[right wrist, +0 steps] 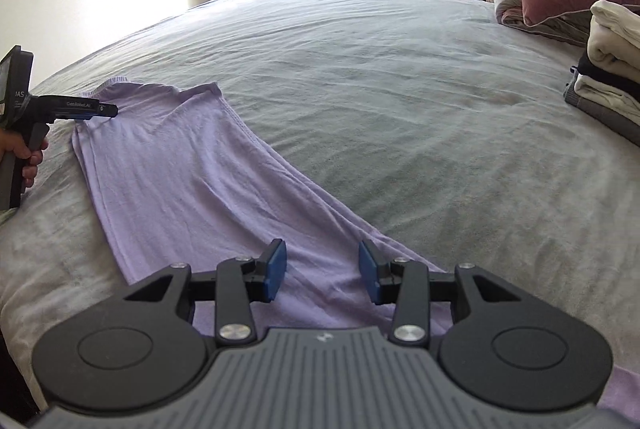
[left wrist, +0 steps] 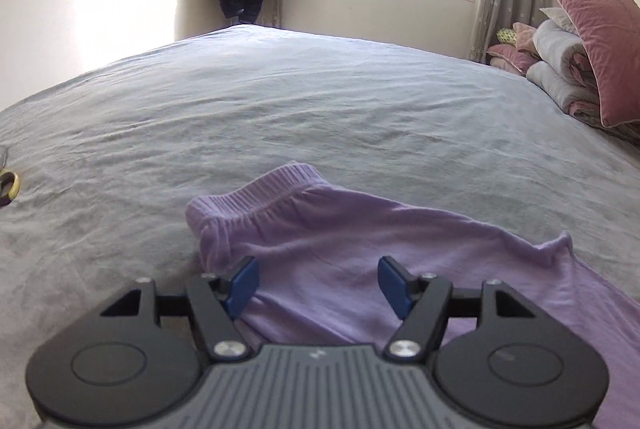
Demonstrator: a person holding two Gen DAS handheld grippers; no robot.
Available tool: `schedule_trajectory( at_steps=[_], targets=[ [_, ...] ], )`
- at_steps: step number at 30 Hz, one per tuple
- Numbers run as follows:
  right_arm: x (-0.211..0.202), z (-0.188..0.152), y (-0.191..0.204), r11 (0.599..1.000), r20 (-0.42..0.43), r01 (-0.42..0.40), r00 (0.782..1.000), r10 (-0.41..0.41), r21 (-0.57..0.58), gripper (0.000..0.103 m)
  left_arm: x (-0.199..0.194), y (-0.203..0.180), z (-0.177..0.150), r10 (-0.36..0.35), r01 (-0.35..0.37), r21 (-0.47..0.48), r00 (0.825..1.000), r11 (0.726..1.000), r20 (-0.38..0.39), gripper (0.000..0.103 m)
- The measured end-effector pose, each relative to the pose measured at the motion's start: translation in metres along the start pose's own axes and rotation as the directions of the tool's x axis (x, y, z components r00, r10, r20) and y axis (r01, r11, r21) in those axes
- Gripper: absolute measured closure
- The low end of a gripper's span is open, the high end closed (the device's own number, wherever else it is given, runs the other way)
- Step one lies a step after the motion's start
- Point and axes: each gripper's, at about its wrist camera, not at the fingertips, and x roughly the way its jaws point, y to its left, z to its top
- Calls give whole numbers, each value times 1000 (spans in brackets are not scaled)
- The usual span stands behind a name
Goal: Fold clothes
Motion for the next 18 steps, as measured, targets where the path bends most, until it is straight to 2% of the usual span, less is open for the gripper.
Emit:
schedule_trajectory(
  at_steps=[2,4,8,10,13,18],
  targets=[
    [0,7,2,1000,8,-6,1000,6,11,59,-4,8,6,-32,33,-67,999,997,12,38],
    [4,17,10,1000,22,-28,999,28,12,59,-5,9,11,-71,72,-88,997,994,21,51],
    [22,42,39,996,45,-84,995,85,-27,59,6,-12,23,-173,173,1,985,985,6,66],
    [35,55,58,992,51,-110,992,113,-56,59,17,-22,28,-200,201,57,980,978,-21,72],
    [58,73,81,985,51,-151,987,155,-78,59,33,-30,30,-217,224,129,974,966,-62,74],
    [108,97,116,975,27,-209,977,211,-77,63,54,-23,28,-159,168,196,985,966,-64,74]
  ],
)
